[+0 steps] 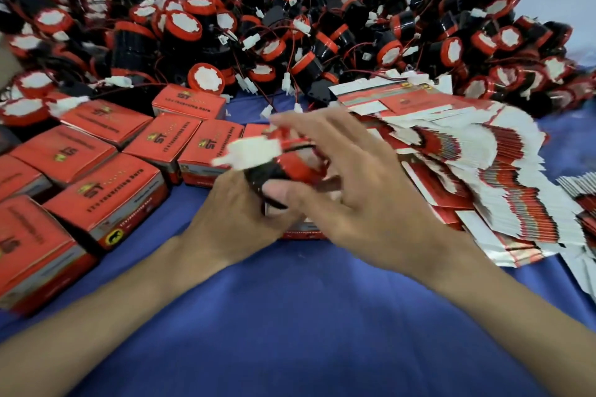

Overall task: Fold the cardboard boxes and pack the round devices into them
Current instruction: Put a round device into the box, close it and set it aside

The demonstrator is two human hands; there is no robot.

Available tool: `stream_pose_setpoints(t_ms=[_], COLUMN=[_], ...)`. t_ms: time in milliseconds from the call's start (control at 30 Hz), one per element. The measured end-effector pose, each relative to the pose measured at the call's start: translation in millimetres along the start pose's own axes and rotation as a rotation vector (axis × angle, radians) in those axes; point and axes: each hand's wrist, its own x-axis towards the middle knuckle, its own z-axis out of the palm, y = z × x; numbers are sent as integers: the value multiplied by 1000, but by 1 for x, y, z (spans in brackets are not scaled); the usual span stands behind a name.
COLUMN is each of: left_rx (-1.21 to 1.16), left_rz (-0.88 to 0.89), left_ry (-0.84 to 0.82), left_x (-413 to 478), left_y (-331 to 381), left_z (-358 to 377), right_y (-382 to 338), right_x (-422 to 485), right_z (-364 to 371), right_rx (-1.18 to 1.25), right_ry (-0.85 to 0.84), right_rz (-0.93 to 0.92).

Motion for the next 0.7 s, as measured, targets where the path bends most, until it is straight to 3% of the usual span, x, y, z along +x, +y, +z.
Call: stream_pose_setpoints(t_ms=[100, 167, 333, 500, 700], left_rx=[-43, -34, 1, -60, -19], left_rz=[9, -77, -50, -45, -2], left_ry=[63, 66, 0, -57, -62], left_x=[1, 2, 3, 2, 3], left_y=[-3, -5, -11, -12, -14], left_z=[0, -2, -1, -1, -2], right_y=[-7, -5, 12, 26, 43], right_x=[14, 21, 27, 31, 36], right_z=[2, -1, -13, -38, -46], right_rx=[-475, -545, -518, -390, -172], right_ry=[-202, -301, -413, -668, -633], right_rz=[112, 161, 156, 97, 53])
